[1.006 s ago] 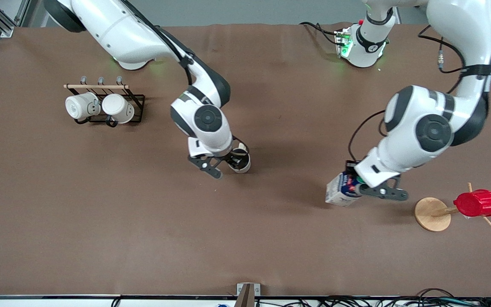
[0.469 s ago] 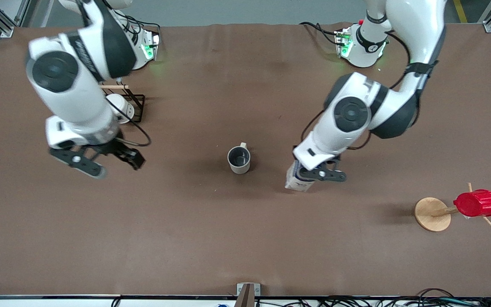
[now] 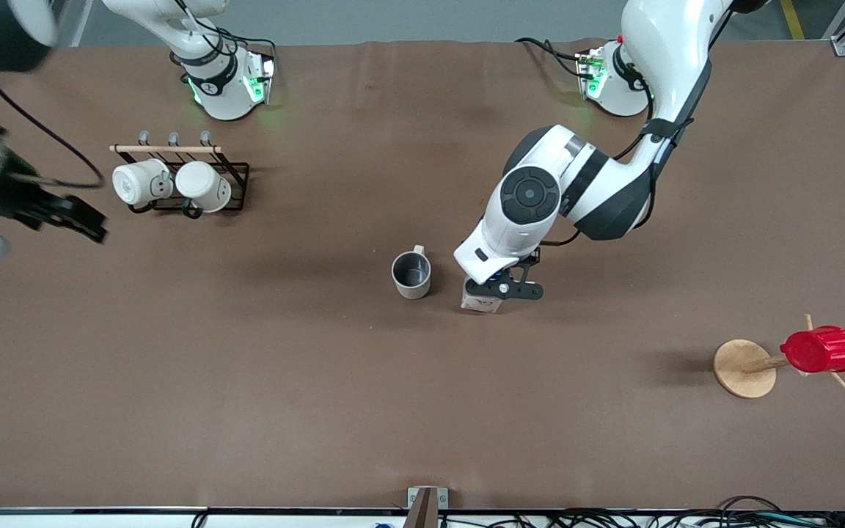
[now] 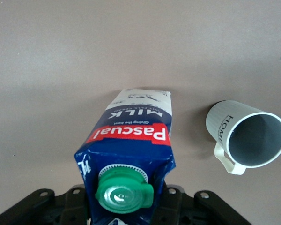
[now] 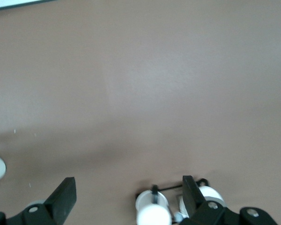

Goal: Place cup and milk on table
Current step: 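Release the mug with the right gripper and withdraw it toward the rack, then lower the milk carton beside the mug with the left gripper, then open the left gripper and withdraw it from the milk carton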

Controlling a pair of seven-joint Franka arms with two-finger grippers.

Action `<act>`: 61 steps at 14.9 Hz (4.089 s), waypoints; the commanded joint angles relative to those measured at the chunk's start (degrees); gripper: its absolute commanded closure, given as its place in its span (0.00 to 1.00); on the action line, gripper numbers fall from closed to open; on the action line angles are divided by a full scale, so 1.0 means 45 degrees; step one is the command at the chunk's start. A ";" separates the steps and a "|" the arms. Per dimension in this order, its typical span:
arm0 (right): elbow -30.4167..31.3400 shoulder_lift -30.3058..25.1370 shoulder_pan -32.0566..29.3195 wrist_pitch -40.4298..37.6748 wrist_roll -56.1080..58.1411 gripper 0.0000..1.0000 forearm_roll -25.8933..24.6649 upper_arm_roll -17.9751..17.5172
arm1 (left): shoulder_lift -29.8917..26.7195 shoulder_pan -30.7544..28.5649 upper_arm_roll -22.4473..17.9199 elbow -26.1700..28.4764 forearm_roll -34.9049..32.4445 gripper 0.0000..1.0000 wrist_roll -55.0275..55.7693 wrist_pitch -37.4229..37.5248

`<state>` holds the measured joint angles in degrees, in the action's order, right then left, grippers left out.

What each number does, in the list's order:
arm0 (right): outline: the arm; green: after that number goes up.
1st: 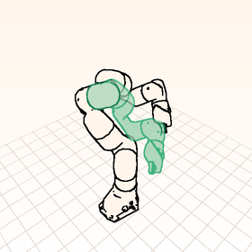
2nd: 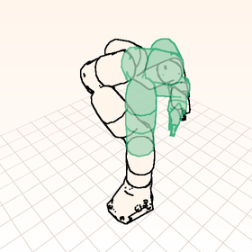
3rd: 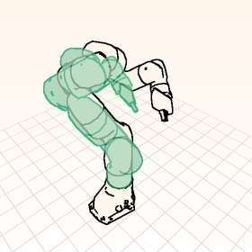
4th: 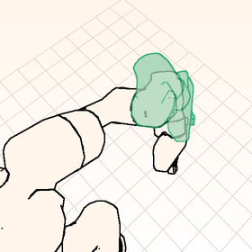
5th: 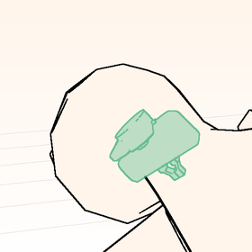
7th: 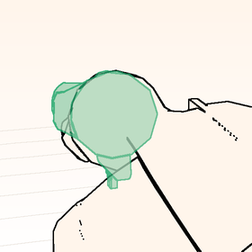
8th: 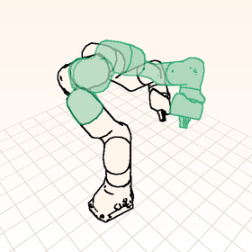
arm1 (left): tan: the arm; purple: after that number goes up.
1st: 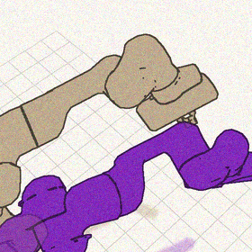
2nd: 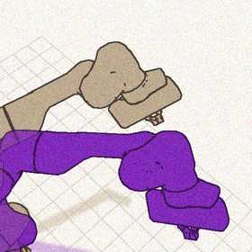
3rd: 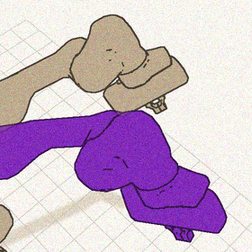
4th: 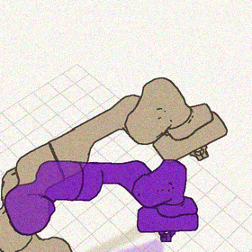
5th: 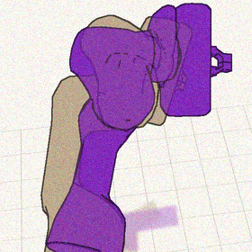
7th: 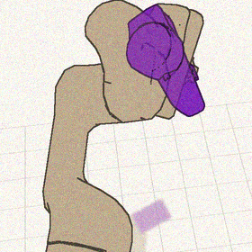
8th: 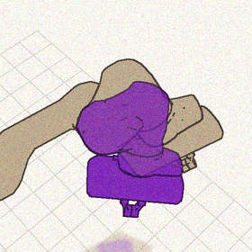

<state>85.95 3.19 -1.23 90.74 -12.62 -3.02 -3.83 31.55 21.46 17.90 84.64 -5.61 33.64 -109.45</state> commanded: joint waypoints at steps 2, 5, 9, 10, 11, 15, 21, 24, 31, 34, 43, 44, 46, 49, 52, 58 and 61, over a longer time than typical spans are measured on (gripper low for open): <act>-0.0251 -0.0493 -0.0040 -0.0886 0.2059 0.00 0.0359 0.0460 | 0.0233 0.0561 0.0026 -0.0078 -0.0297 0.97 0.0824 0.0319; -0.0271 -0.0493 0.0058 -0.0888 0.1886 0.00 0.0378 0.0460 | 0.0274 0.0640 0.0026 -0.0078 -0.0219 0.97 0.0922 0.0319; -0.0233 -0.0493 0.0097 -0.0927 0.1886 0.00 0.0398 0.0460 | 0.0430 0.0933 0.0026 -0.0078 -0.0199 0.97 0.0903 0.0280; -0.0232 -0.0493 0.0097 -0.0927 0.1886 0.00 0.0398 0.0460 | 0.0565 0.1069 0.0026 -0.0097 -0.0160 0.97 0.0922 0.0280; -0.0232 -0.0493 0.0097 -0.0927 0.1886 0.00 0.0398 0.0460 | 0.0625 0.1167 0.0026 -0.0136 -0.0141 0.97 0.0922 0.0280; -0.0232 -0.0493 0.0058 -0.0946 0.1866 0.00 0.0398 0.0460 | 0.1033 0.1207 0.0045 -0.0214 -0.0179 0.97 0.1408 0.0280; -0.0213 -0.0474 0.0058 -0.0927 0.1886 0.00 0.0417 0.0441 | 0.1074 0.1344 0.0026 -0.0293 -0.0219 0.95 0.1469 0.0183; -0.0213 -0.0493 0.0097 -0.0947 0.1886 0.00 0.0417 0.0441 | 0.1191 0.1402 0.0007 -0.0351 -0.0257 0.80 0.1430 0.0084; -0.0193 -0.0493 0.0117 -0.1005 0.1886 0.00 0.0417 0.0421 | 0.1290 0.1559 -0.0033 -0.0625 -0.0258 0.68 0.1352 0.0084; -0.0193 -0.0493 0.0117 -0.1064 0.1905 0.00 0.0417 0.0421 | 0.1212 0.1520 -0.0072 -0.0664 -0.0277 0.02 0.1430 0.0084; -0.0193 -0.0493 0.0097 -0.1083 0.1905 0.00 0.0612 0.0441 | -0.1246 0.0622 -0.0150 -0.0432 -0.0336 0.00 0.2289 0.0279; -0.0193 -0.0493 0.0097 -0.1083 0.1905 0.00 0.0612 0.0441 | -0.1810 0.0176 -0.0131 -0.0024 -0.0355 0.00 0.2251 0.0260; -0.0193 -0.0493 0.0097 -0.1083 0.1905 0.00 0.0612 0.0441 | -0.3021 -0.0430 -0.0111 0.1049 -0.0355 0.00 0.1978 0.0222; -0.0193 -0.0493 0.0097 -0.1083 0.1905 0.00 0.0612 0.0441 | -0.4662 -0.1777 0.0006 0.2301 -0.0278 0.00 0.0576 0.0260; -0.0193 -0.0493 0.0097 -0.1083 0.1886 0.00 0.0632 0.0441 | -0.6148 -0.2949 0.0045 0.3396 -0.0024 0.00 -0.0538 0.0280; -0.0174 -0.0493 0.0117 -0.1083 0.1866 0.00 0.0632 0.0441 | -0.7109 -0.4572 -0.0091 0.3205 0.1302 0.00 -0.3744 0.1548; -0.0174 -0.0493 0.0117 -0.1083 0.1866 0.00 0.0651 0.0441 | -0.7090 -0.4691 -0.0091 0.2735 0.1364 0.00 -0.3863 0.1998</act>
<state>85.03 1.20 -0.57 86.17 -4.68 -1.15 -1.82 0.13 0.49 17.27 98.20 -0.28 17.03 -102.13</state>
